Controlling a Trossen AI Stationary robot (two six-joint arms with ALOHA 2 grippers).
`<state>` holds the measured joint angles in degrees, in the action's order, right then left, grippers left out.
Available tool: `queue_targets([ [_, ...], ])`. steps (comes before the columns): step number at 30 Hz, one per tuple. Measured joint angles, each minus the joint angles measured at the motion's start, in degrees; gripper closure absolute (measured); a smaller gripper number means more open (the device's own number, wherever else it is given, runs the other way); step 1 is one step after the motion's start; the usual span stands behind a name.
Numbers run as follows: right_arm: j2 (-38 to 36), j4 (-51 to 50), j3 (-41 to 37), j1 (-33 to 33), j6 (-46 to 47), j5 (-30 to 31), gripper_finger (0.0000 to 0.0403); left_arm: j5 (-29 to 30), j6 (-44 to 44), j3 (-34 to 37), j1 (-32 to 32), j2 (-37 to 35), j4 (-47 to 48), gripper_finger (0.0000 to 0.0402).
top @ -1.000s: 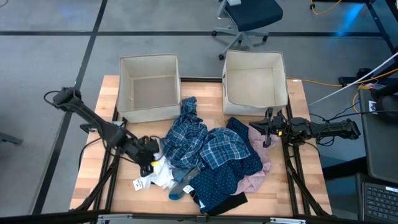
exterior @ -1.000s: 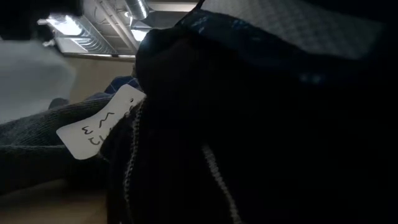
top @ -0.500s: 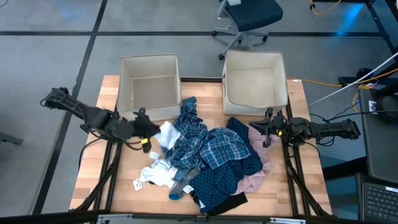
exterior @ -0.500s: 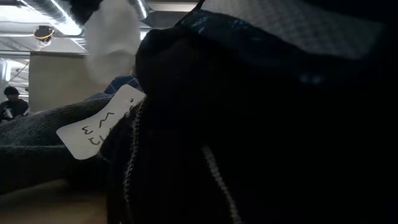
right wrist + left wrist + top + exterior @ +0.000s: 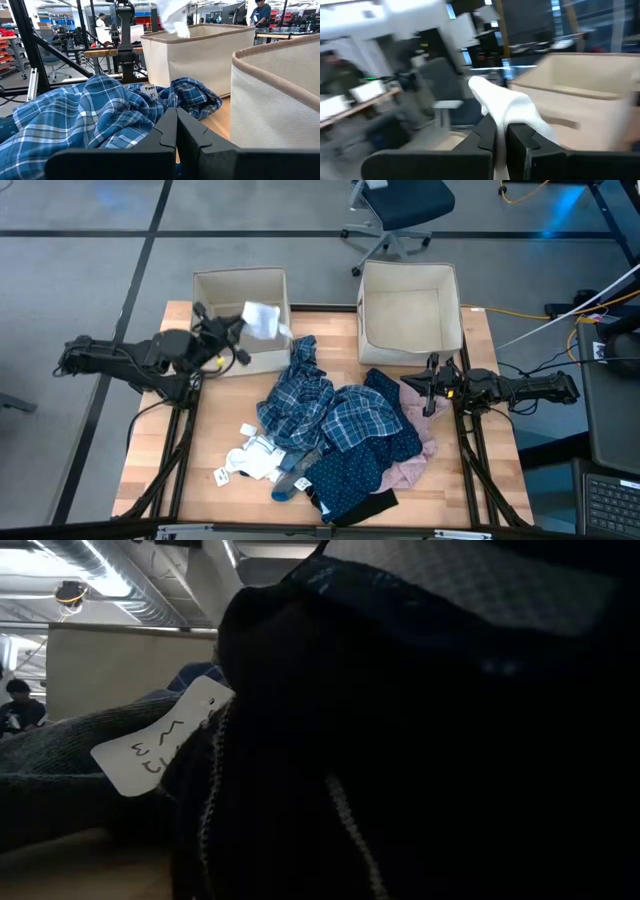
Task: Sort clothes
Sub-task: Put the white sock into the left laundry bin
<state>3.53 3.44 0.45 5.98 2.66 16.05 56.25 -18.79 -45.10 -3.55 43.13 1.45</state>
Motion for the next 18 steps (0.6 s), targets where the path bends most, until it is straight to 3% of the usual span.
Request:
queue_targets([
  [5,0.0,0.0,0.0,0.0,0.0,0.0,0.0397,0.0,-0.3,0.0,10.6,0.6,2.7,0.0388],
  [10,0.0,0.0,0.0,0.0,0.0,0.0,0.0397,-1.6,5.8,0.0,18.8,2.1,12.6,0.0388],
  [18,0.0,0.0,0.0,0.0,0.0,0.0,0.0397,-4.7,15.4,0.0,24.0,4.9,26.0,0.038],
])
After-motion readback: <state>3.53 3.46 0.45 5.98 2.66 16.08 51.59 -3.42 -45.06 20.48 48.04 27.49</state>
